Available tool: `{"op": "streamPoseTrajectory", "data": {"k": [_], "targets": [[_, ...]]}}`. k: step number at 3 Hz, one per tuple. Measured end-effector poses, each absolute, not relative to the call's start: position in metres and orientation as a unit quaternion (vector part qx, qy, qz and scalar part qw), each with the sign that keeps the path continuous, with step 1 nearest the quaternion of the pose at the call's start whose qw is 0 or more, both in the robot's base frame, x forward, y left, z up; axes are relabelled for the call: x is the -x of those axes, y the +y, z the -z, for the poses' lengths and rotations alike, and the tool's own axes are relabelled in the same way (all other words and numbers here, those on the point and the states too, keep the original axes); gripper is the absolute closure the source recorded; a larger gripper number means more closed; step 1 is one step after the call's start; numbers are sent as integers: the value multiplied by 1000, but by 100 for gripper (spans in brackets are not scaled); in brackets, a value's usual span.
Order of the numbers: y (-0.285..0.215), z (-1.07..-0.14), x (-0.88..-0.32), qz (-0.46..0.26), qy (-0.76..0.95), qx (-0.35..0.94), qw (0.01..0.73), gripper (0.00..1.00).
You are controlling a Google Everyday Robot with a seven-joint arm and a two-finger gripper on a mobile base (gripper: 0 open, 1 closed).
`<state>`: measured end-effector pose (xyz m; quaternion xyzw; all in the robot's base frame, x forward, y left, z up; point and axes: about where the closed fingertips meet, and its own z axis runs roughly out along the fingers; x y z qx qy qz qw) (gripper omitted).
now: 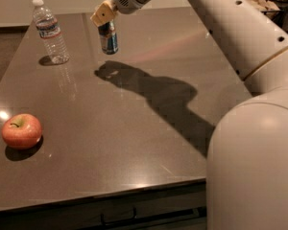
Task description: Move redbull can near water bottle
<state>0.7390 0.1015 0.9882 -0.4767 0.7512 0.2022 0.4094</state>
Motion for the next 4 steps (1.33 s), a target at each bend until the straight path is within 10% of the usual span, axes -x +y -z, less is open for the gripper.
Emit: {"op": "streamPoseTrajectory", "data": {"k": [4], "targets": [[224,-970,-731,-229,703,555,381,100]]}}
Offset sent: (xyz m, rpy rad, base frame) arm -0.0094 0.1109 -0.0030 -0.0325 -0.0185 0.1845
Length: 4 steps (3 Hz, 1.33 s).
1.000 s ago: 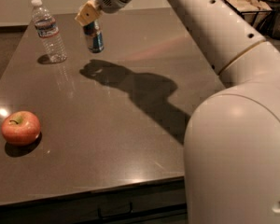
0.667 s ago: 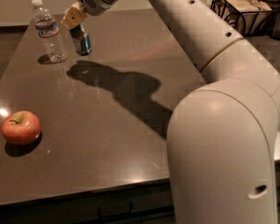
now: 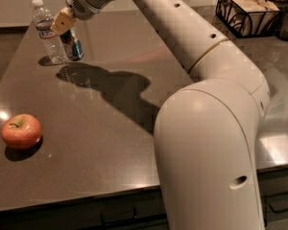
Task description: Move redbull can near water bottle
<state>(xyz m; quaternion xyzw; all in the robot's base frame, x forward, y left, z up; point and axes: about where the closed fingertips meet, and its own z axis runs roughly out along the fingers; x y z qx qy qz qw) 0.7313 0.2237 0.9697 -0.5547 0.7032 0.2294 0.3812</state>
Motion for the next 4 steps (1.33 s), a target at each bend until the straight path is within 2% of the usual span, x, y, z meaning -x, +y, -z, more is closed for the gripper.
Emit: {"op": "streamPoseTrajectory", "data": {"k": [1,2,4], "targets": [[232,-957,-735,-230,702,558,377,100],[231,-948,-742,-226,707,554,378,84],[223,-931,-745,-222,711,552,374,37]]}}
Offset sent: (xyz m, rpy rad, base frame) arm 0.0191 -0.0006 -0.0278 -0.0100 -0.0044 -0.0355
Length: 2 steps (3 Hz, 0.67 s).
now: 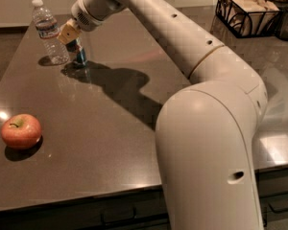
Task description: Move redbull can near water bottle
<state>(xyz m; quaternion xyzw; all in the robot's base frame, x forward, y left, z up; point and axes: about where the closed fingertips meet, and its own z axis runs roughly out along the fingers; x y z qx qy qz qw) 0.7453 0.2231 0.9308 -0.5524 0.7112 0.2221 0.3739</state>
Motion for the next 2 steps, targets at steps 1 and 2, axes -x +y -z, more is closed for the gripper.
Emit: {"op": "streamPoseTrajectory", "data": {"k": [1,2], "targets": [[225,-928,-745,-223,711,553,372,14],[228,-925,-744,-224,711,555,370,0]]}}
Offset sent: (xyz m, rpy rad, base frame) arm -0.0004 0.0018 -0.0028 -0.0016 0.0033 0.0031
